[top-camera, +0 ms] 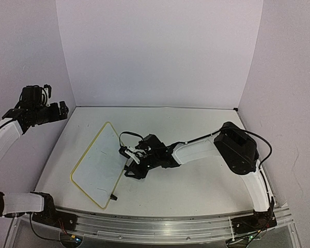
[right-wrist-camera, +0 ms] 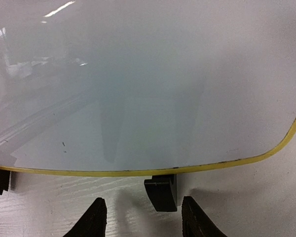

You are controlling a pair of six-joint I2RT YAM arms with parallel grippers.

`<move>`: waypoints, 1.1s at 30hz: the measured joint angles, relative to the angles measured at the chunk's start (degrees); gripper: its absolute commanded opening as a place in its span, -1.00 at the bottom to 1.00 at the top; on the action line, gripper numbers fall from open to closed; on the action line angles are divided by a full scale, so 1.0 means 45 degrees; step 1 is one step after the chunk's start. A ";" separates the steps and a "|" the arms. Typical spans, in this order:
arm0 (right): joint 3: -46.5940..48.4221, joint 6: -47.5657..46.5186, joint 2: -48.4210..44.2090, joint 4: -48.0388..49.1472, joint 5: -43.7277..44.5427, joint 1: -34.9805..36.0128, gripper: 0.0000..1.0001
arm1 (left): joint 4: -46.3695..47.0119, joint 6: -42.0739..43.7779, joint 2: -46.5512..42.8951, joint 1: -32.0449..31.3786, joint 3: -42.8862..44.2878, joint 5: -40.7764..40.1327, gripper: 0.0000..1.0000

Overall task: Write a sentence on the whiteboard
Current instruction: Move the whiteboard to the center of the board.

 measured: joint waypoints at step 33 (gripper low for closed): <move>-0.4679 0.1413 -0.2412 0.2495 0.8496 0.0445 -1.00 | 0.0039 -0.0021 0.0000 0.0000 -0.0099 0.0147 0.95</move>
